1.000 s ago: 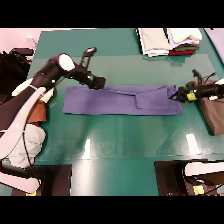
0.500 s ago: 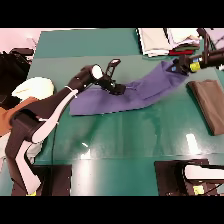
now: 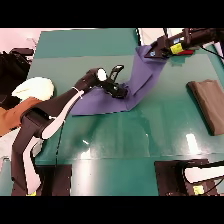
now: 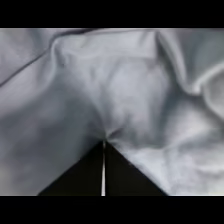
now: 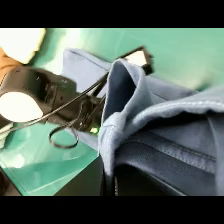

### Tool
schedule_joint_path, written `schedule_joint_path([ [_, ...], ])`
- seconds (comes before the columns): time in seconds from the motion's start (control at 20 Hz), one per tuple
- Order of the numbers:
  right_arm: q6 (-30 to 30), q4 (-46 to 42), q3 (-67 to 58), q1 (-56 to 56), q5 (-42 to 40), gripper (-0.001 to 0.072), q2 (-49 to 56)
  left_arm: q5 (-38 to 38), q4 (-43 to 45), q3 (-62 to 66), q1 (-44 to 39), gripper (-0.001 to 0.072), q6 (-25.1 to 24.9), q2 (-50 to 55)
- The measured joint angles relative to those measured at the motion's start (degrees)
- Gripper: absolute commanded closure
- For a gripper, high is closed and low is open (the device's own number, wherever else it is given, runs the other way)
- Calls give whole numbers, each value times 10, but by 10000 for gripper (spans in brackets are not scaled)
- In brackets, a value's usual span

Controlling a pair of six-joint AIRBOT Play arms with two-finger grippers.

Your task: Fold the shirts.

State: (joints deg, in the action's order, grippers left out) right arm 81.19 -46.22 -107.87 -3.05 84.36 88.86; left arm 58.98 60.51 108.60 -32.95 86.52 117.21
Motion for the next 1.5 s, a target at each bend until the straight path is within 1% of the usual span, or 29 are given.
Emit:
schedule_joint_path([
  [0.15, 8, 0, -20, -26, -1, 698, 8, 18, 9, 8, 39, 685, 0, -38],
  [0.3, 12, 0, -27, -60, -14, 698, 13, 44, 45, 11, 100, 685, 0, -103],
  [0.4, 12, 2, -30, -97, -37, 698, 20, 60, 73, 12, 146, 685, -3, -155],
  [0.55, 11, 2, -31, -174, -96, 696, 52, 76, 98, 12, 214, 685, -11, -235],
  [0.6, 8, 6, -31, -201, -120, 676, 69, 78, 104, 13, 235, 685, -12, -261],
  [0.65, 0, 15, -31, -228, -149, 530, 87, 82, 106, 13, 252, 685, -13, -285],
  [0.7, -13, 31, -33, -255, -184, 412, 108, 84, 109, 13, 265, 684, -15, -303],
  [0.75, -27, 47, -40, -278, -215, 387, 129, 87, 111, 13, 278, 684, -15, -321],
  [0.85, -44, 65, -65, -308, -253, 388, 164, 94, 118, 13, 294, 685, -16, -346],
  [0.95, -54, 68, -80, -316, -270, 388, 175, 103, 121, 13, 299, 685, -16, -360],
  [1.1, -62, 25, -37, -294, -272, 388, 140, 113, 126, 12, 300, 685, -16, -369],
  [1.25, -63, -24, 62, -235, -252, 382, 79, 115, 126, 11, 280, 685, -17, -372],
  [1.35, -58, -40, 146, -179, -238, 95, 40, 111, 127, 10, 266, 685, -21, -373],
  [1.4, -56, -48, 188, -152, -230, 82, 25, 109, 129, 10, 260, 685, -22, -373],
  [1.5, -51, -44, 271, -101, -223, 83, 7, 104, 125, 10, 248, 685, -24, -373],
])
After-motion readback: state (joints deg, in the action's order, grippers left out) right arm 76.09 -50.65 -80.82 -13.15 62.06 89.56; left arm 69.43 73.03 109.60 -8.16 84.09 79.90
